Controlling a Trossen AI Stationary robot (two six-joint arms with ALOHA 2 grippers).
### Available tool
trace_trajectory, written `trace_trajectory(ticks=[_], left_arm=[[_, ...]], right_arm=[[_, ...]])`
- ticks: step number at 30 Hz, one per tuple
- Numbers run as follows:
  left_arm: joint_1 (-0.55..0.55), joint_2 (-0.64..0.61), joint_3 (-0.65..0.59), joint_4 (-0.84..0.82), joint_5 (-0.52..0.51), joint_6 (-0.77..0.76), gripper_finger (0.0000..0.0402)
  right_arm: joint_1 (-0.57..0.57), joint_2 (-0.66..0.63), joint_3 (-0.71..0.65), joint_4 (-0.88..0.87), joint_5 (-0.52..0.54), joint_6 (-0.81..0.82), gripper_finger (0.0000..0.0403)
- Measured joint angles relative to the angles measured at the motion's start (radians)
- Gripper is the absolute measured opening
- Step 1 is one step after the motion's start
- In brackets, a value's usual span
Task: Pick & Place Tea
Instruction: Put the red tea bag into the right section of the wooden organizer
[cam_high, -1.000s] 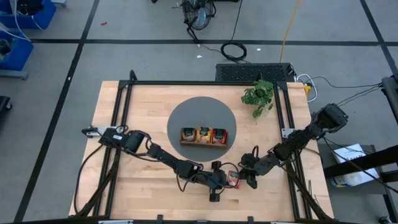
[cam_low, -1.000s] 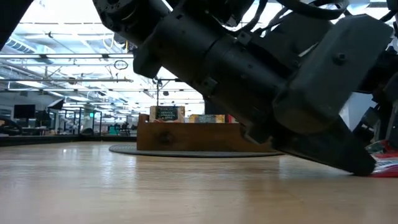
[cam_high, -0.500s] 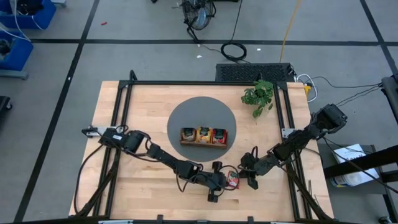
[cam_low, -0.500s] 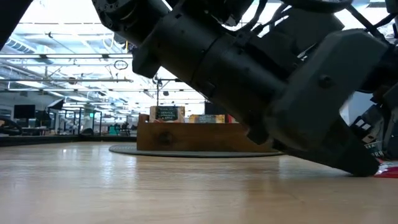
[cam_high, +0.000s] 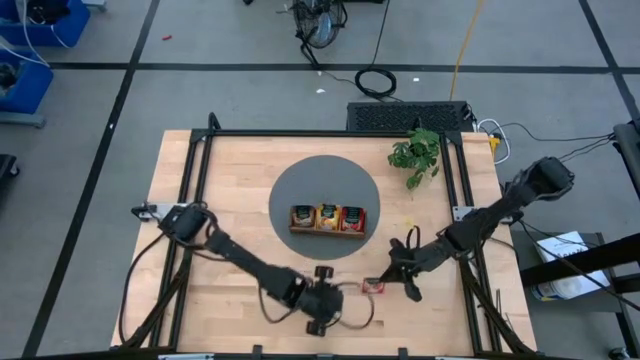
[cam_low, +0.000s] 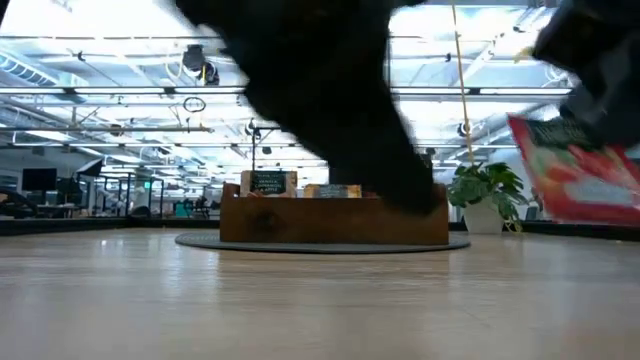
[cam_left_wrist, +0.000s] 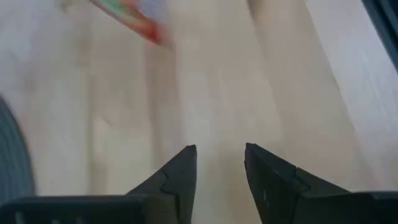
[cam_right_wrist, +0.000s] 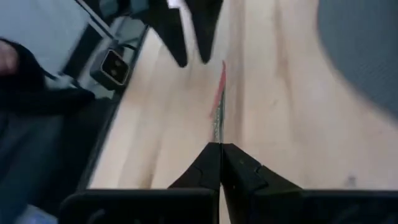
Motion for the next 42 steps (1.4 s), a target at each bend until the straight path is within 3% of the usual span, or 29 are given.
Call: trace_trajectory(ticks=[6,9,14,17,32,42], left_arm=[[-0.085,0.003,-0.001,-0.061,-0.082,0.030,0.0140],[-0.099,0.003,-0.001,-0.064,-0.104,0.031,0.0140],[-0.107,-0.004,0.000,-0.071,-0.131,0.025,0.0140],[-0.108,-0.004,0.000,-0.097,-0.130,-0.012,0.0140],[-0.110,-0.004,0.000,-0.112,-0.131,-0.051,0.0141],[-0.110,-0.004,0.000,-0.117,-0.131,-0.051,0.0141]], right_arm=[[-0.118,-0.088,0.190,-0.426,0.025,-0.242,0.0000],[-0.180,-0.076,0.284,-0.538,0.084,-0.361,0.0000],[-0.252,-0.066,0.371,-0.543,0.245,-0.582,0.0000],[-0.289,-0.061,0.379,-0.550,0.272,-0.660,0.0000],[-0.348,0.155,0.378,-0.536,0.327,-0.681,0.0000],[-0.348,0.181,0.378,-0.527,0.322,-0.679,0.0000]])
